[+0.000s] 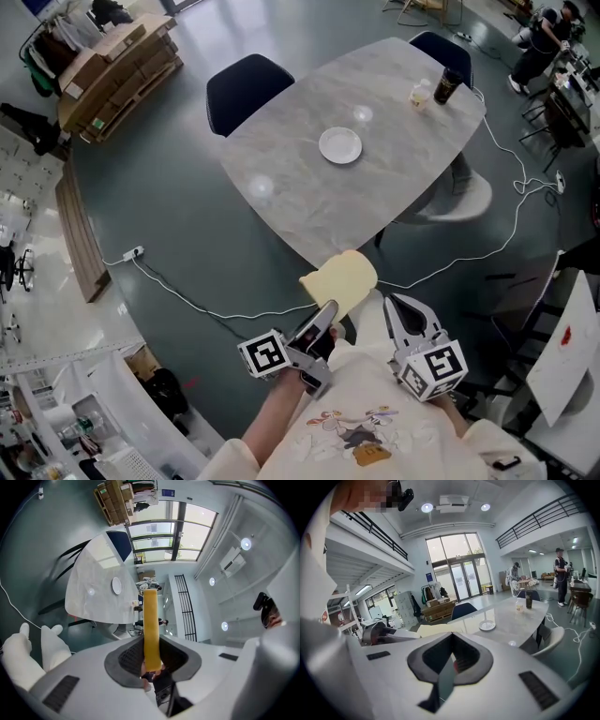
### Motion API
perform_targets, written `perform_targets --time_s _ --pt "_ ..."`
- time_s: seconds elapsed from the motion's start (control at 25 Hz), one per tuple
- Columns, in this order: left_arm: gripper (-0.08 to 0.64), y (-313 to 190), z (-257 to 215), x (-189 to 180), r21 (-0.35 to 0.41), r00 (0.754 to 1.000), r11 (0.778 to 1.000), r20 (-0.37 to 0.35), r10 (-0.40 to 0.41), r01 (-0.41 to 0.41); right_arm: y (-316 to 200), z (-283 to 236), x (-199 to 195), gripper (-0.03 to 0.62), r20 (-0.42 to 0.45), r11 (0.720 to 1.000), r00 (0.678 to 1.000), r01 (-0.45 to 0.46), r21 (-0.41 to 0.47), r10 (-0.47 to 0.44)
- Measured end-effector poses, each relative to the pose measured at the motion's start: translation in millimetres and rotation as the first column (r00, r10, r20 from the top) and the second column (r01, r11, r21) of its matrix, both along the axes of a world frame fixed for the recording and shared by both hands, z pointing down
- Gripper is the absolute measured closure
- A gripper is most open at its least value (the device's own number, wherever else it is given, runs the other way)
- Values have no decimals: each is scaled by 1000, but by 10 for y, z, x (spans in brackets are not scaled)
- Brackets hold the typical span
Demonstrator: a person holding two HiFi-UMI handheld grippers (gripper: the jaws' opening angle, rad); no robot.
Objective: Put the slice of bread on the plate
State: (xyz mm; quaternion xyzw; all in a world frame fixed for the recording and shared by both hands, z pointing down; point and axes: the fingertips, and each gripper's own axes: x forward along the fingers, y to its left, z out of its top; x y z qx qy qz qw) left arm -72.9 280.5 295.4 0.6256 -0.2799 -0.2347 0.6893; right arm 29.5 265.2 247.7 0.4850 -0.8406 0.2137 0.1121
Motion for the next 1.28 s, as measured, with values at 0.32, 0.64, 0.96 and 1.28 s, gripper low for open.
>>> perform_targets --time_s 0.32,0.64,0.96,1.28 --pt "465 -544 52 54 -18 1000 1000 -5 -23 23 -617 129 41 589 20 1000 1000 16 -18 -16" --pt "463 -1343 2 171 -35 1000 999 11 -19 20 -1594 18 174 589 57 1000 998 18 12 -18" --pt "465 -2157 87 307 -34 997 999 70 -31 34 -2321 213 386 589 56 998 998 14 -56 -11" --pt "465 -2687 325 463 -25 993 999 117 -17 21 -2989 267 385 589 -1 994 994 109 -19 -110"
